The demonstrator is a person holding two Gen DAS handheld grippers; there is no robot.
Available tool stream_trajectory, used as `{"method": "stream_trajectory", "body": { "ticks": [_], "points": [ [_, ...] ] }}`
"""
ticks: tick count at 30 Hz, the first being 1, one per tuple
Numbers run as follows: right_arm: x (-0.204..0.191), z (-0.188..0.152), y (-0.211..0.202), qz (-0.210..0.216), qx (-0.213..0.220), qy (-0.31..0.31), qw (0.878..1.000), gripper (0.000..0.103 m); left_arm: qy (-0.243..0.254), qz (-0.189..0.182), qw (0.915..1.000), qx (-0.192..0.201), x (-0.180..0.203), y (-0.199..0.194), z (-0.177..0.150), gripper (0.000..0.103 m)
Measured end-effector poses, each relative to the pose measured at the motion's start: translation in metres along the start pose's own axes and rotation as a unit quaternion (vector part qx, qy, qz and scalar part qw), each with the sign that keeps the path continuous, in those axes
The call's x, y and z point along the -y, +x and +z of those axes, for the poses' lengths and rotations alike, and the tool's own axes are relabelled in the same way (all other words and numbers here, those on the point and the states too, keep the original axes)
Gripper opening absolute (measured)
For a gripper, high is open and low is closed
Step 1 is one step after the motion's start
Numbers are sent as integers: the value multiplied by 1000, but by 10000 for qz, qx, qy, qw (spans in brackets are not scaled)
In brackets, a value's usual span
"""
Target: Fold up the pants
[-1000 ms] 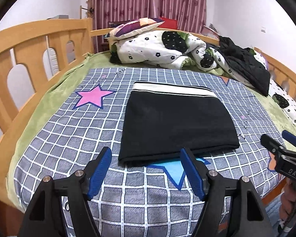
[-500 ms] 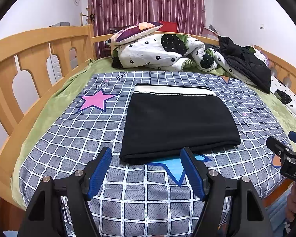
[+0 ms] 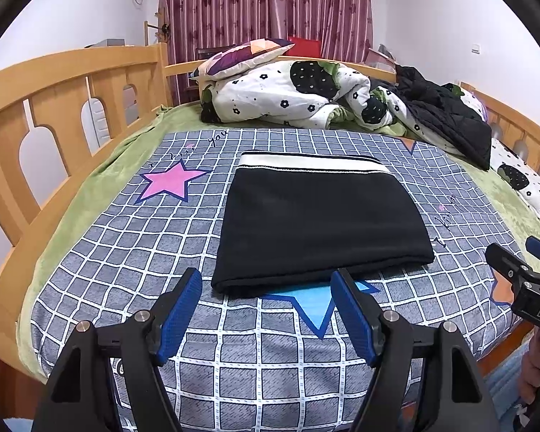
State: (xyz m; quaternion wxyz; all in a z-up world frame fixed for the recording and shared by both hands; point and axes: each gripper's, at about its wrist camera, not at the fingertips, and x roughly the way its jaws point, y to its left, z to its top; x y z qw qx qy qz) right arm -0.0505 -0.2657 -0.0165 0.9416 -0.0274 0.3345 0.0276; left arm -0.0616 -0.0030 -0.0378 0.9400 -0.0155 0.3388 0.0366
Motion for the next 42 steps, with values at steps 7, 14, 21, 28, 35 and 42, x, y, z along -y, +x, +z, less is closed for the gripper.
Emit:
{"method": "stream_trajectory", "body": {
  "ticks": [7,14,21,28,35,42],
  "points": [
    [0,0,-1,11,8,5,10000,103,12,-10,10000,1,1,0,-1,72],
    [0,2,-1,-10,16,20,10000,103,-14,-25,10000,12,1,-1,-1,72],
    [0,2,-1,-7,17,4,10000,103,-20,-26,10000,12,1,-2,-1,72],
    [0,2,-1,4,18,4,10000,103,-19,-21,10000,27,2,-2,-1,72],
    [0,1,-2,-12,34,2,10000,103,-18,-35,10000,39,1,-4,-2,72],
    [1,0,-2,-3,47,-14,10000,103,-1,-75,10000,56,1,-4,-2,72]
  ]
}}
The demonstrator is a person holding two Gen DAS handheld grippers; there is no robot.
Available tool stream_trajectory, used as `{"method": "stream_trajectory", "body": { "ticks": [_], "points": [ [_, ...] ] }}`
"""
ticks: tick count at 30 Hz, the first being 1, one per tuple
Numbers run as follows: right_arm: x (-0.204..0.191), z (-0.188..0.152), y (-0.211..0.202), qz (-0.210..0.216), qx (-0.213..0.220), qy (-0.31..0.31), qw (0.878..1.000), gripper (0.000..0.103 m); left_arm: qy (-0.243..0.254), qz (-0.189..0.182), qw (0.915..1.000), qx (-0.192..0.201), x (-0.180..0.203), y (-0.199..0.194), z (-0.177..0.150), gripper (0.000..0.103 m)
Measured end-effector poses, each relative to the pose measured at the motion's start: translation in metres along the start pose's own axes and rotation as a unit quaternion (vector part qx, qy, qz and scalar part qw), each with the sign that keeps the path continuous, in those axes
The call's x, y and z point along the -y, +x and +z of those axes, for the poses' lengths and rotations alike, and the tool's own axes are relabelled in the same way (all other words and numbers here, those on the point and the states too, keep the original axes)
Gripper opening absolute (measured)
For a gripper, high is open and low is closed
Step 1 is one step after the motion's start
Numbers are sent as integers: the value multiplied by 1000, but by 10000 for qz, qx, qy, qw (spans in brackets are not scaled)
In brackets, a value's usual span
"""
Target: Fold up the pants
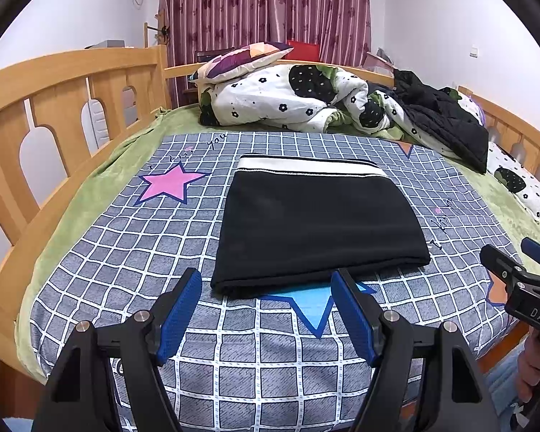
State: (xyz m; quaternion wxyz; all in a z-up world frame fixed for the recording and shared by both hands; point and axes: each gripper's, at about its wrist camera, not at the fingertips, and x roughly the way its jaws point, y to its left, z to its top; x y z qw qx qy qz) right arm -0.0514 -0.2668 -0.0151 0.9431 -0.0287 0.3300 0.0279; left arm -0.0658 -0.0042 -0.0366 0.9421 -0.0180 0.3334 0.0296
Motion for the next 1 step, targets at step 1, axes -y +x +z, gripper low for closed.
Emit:
{"method": "stream_trajectory", "body": {
  "ticks": [1],
  "points": [
    [0,0,0,-3,-2,-6,10000,103,-4,-10,10000,-29,1,0,0,72]
  ]
}}
